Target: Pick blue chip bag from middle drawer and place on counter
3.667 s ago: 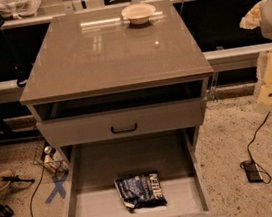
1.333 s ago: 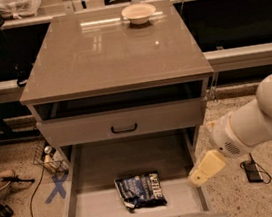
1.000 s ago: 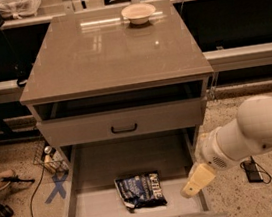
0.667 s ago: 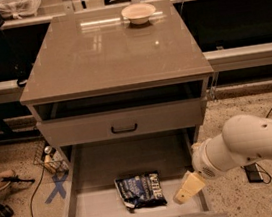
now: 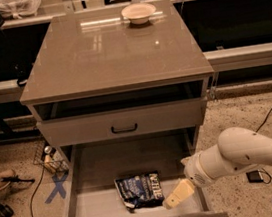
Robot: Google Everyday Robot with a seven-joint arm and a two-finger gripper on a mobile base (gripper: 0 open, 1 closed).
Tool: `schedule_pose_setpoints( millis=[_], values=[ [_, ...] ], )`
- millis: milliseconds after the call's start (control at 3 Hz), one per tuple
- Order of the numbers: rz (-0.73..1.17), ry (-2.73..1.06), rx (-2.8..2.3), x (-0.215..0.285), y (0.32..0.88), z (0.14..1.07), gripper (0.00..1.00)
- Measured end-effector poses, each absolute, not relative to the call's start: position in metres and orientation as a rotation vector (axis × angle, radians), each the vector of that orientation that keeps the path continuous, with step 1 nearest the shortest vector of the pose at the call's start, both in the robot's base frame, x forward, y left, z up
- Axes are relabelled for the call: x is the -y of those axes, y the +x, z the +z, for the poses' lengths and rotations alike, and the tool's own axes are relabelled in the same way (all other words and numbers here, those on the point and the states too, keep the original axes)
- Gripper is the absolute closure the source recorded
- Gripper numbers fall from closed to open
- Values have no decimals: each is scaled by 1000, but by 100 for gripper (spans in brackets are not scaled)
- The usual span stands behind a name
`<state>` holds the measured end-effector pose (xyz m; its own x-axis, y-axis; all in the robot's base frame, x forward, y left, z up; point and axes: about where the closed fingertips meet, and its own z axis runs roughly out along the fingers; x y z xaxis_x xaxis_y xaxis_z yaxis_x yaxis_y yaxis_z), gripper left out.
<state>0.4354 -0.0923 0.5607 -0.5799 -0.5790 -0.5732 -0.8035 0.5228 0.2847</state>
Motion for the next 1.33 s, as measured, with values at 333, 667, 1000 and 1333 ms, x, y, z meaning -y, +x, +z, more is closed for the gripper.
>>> schedule_pose_setpoints(
  millis=[333,667,1000,1333],
  values=[
    [748,-1135,-2358,92,435,560,0],
    [681,-1131,-2340,91,448,545,0],
    [578,-1132,-2289,90,470,526,0],
    [496,-1146,-2268,86,488,502,0]
  ],
)
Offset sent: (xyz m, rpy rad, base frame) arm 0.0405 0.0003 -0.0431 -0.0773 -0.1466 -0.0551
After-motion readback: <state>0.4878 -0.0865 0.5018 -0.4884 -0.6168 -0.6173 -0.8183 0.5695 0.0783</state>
